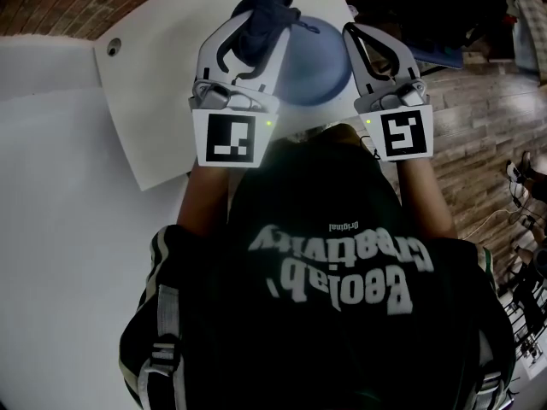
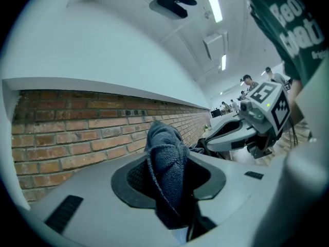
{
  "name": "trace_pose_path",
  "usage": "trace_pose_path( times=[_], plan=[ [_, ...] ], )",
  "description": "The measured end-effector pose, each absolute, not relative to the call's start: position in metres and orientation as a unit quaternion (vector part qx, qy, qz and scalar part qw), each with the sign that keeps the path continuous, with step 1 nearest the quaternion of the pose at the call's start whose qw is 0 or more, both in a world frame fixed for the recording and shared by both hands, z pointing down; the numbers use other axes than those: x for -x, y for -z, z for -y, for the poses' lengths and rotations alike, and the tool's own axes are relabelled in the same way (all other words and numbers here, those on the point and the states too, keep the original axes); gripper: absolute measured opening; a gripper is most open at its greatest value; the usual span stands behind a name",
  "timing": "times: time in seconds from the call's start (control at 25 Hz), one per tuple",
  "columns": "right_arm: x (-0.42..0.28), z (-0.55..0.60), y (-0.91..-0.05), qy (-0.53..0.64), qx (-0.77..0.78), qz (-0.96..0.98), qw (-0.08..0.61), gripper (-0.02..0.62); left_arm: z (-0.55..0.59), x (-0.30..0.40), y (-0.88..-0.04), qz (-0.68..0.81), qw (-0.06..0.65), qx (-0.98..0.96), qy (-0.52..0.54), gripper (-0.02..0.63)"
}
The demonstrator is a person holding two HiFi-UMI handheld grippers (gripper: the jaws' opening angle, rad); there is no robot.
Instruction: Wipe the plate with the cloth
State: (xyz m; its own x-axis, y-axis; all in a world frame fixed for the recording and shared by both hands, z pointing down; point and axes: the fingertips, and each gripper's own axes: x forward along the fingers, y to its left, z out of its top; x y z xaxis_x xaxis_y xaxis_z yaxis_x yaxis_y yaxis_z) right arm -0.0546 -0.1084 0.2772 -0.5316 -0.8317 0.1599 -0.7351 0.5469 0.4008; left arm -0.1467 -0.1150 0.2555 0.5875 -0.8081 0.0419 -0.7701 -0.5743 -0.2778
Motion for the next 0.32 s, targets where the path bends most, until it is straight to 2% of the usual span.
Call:
trace_pose_path(
  times=[0.32],
  plan=[
    [0.0551, 0.1130, -0.2772, 0.143, -0.453, 0.863, 0.170, -0.006, 0.1202, 0.1467, -0.2541, -0.450, 0.113, 0.882, 0.080, 0.135]
  ],
)
